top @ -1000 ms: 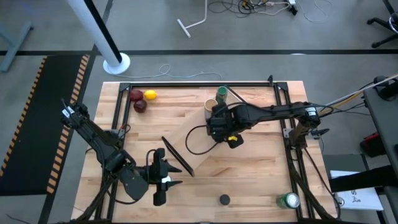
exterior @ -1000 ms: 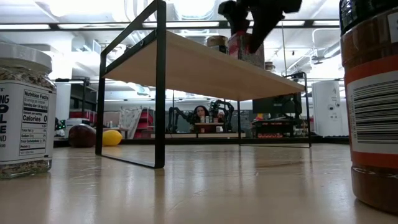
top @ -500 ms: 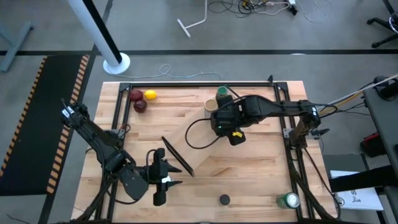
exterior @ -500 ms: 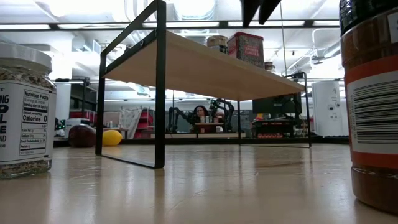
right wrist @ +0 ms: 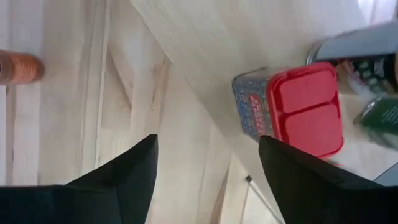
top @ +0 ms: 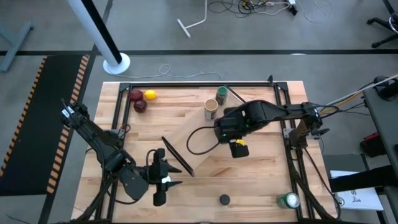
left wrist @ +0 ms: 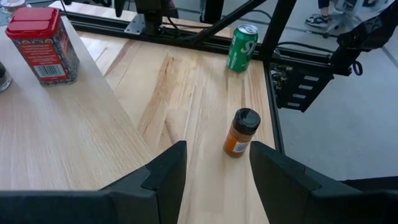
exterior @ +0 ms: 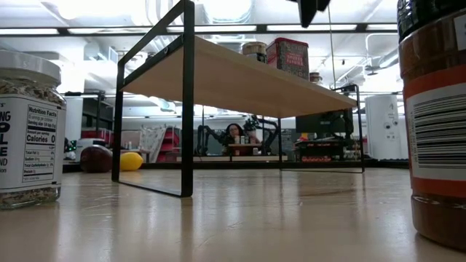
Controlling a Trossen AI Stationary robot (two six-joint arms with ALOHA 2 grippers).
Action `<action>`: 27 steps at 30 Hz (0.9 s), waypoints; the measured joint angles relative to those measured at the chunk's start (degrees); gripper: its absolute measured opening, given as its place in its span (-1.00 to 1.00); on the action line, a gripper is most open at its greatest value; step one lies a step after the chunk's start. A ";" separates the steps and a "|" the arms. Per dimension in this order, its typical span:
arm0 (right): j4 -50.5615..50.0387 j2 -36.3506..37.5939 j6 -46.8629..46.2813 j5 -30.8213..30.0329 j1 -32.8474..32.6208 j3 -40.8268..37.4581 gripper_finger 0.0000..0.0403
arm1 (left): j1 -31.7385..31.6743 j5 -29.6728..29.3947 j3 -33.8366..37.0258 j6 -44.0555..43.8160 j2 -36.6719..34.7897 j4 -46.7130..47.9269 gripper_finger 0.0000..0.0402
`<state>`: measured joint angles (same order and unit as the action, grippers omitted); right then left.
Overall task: Shelf spices
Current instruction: Put the red seasoning can on the shelf
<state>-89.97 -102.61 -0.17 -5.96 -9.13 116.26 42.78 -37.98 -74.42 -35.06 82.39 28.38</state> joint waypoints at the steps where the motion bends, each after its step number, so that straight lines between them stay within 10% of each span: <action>1: -0.07 0.00 -0.66 -0.01 0.00 -0.45 0.24 | 0.00 0.00 0.01 -0.01 0.00 -0.02 -0.18; 27: 3.50 -0.02 0.75 -5.90 3.91 -11.62 0.13 | 0.28 0.07 0.01 -0.21 0.00 -0.02 -0.18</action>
<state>-86.48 -102.63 0.58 -11.86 -5.21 104.64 43.07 -37.91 -74.41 -35.27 82.39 28.36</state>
